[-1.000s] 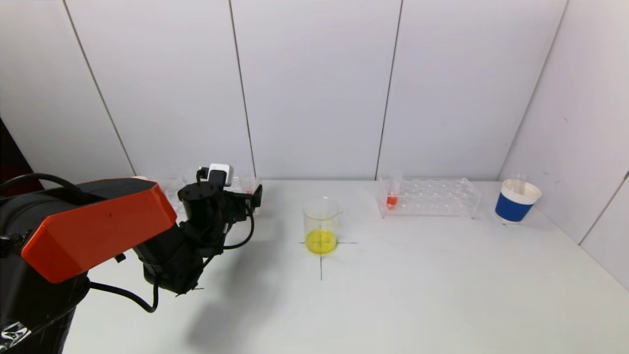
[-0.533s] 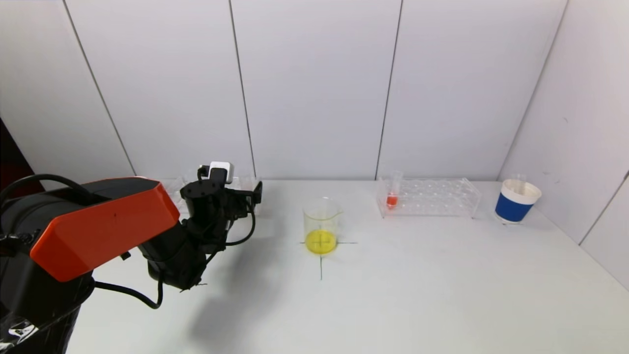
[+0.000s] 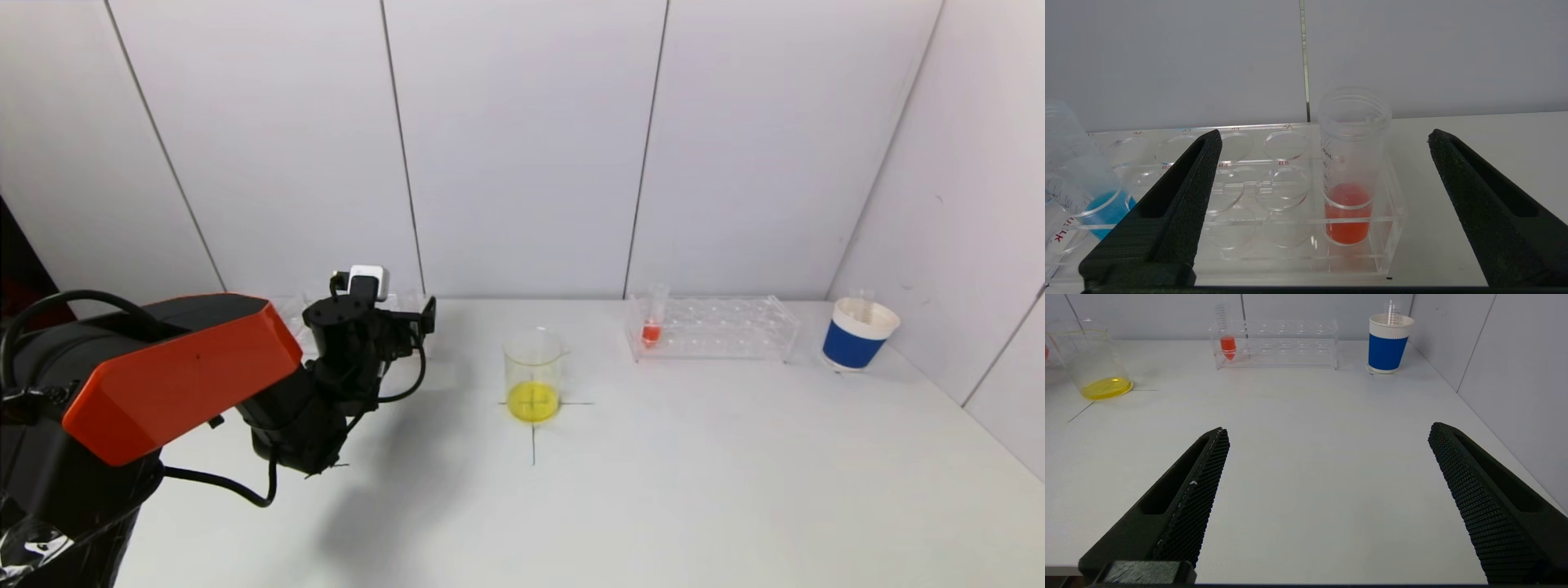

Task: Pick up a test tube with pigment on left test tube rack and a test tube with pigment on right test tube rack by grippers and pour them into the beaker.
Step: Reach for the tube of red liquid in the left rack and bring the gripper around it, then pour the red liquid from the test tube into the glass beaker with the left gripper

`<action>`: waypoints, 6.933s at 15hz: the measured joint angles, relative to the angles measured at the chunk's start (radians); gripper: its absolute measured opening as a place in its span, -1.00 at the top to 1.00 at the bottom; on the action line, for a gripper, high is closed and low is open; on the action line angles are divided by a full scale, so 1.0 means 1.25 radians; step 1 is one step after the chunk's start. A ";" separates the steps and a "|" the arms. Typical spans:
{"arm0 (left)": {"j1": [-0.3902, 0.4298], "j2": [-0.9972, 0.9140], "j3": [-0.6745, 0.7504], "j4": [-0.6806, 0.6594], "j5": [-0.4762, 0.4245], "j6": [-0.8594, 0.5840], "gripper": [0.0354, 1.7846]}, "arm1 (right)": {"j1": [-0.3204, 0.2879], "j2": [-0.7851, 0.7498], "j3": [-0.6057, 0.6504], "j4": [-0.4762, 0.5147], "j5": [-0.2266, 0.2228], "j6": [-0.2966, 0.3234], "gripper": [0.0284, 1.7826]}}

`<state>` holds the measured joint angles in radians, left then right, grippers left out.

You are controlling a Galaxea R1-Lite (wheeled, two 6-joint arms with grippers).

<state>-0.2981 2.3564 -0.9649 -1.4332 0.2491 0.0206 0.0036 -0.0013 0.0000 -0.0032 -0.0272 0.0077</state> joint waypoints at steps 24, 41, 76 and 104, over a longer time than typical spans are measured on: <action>-0.014 0.050 -0.079 0.018 0.005 0.006 -0.98 | 0.000 0.000 0.000 0.000 0.000 0.000 -0.99; -0.009 0.063 -0.110 0.033 0.006 0.005 -0.98 | 0.000 0.000 0.000 0.000 0.000 0.000 -0.99; -0.005 0.057 -0.111 0.038 0.006 0.008 0.51 | 0.000 0.000 0.000 0.000 0.000 0.000 -0.99; -0.041 -0.182 -0.246 0.357 -0.002 0.028 0.51 | 0.000 0.000 0.000 0.000 0.000 0.000 -0.99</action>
<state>-0.3496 2.1291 -1.2723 -0.9866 0.2466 0.0562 0.0032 -0.0013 0.0000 -0.0032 -0.0274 0.0077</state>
